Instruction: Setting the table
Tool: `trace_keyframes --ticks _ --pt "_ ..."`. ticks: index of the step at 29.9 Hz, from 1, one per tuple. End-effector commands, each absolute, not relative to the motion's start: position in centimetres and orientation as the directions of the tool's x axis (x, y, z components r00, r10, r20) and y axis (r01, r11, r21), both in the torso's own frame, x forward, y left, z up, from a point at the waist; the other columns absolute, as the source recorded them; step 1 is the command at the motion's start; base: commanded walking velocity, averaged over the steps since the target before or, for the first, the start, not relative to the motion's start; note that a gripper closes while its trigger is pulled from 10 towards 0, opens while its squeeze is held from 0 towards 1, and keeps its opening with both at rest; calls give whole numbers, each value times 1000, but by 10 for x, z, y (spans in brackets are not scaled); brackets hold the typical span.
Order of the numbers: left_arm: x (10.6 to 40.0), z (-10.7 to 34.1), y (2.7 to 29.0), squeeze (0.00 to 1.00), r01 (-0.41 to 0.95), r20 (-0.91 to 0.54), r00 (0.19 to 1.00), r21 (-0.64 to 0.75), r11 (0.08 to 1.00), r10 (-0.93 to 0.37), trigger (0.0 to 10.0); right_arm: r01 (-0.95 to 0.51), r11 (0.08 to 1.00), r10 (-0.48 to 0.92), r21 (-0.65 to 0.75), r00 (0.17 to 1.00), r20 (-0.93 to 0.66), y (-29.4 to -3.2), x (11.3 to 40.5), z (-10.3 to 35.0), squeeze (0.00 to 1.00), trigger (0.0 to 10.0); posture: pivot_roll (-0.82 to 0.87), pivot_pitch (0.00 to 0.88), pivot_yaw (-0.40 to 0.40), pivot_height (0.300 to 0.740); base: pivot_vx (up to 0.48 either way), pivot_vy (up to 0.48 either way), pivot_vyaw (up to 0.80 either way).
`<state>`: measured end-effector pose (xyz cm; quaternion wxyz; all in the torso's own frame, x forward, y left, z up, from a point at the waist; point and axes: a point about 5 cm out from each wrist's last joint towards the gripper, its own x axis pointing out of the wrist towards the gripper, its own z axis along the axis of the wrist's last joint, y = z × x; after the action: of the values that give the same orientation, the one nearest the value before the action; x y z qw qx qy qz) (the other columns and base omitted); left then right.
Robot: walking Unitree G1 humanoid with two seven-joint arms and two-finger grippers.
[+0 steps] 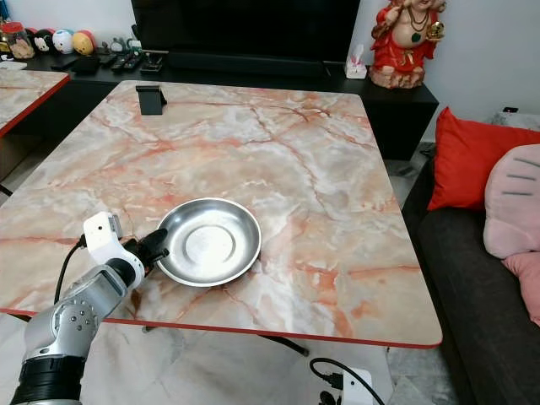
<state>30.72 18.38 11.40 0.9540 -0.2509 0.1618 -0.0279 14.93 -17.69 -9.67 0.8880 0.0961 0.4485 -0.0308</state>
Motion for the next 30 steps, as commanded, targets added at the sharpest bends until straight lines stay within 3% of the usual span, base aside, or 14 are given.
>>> trace_keyframes --ticks 1,3,4,5,6,16,26,27,30 --pt "303 107 184 0 -47 -352 928 -441 896 -124 10000 142 980 30 140 589 -808 -179 148 -97 0 10000 69 0 -42 740 0 0 0" --pt "303 107 183 0 -46 -355 926 -441 896 -127 10000 141 980 31 140 589 -808 -179 148 -97 0 10000 69 0 -42 740 0 0 0" --pt "303 106 181 882 -42 -358 924 -440 897 -132 10000 141 980 31 140 588 -808 -179 148 -97 0 10000 69 0 -42 740 0 0 0" --pt "302 106 180 882 -38 -358 924 -439 898 -135 10000 141 980 31 140 588 -808 -179 148 -97 0 10000 69 0 -42 740 0 0 0" --pt "302 106 180 1000 -39 -360 923 -436 899 -134 10000 141 980 31 140 588 -808 -179 148 -97 0 10000 69 0 -42 740 0 0 0" --pt "302 104 182 1000 -53 -374 921 -400 915 -110 10000 139 980 33 141 588 -808 -179 148 -97 0 10000 67 0 -43 740 0 0 0" --pt "307 118 190 976 -61 -300 951 -409 911 -71 10000 135 981 35 141 587 -809 -179 148 -97 0 10000 70 0 -45 740 0 0 0" --pt "308 121 191 0 -59 -278 958 -423 904 -68 10000 134 981 36 141 587 -808 -179 148 -97 0 10000 70 0 -45 740 0 0 0" --pt "311 130 193 0 -48 -221 974 -447 893 -58 10000 134 981 37 142 588 -808 -179 148 -97 0 10000 72 0 -46 740 0 0 0"
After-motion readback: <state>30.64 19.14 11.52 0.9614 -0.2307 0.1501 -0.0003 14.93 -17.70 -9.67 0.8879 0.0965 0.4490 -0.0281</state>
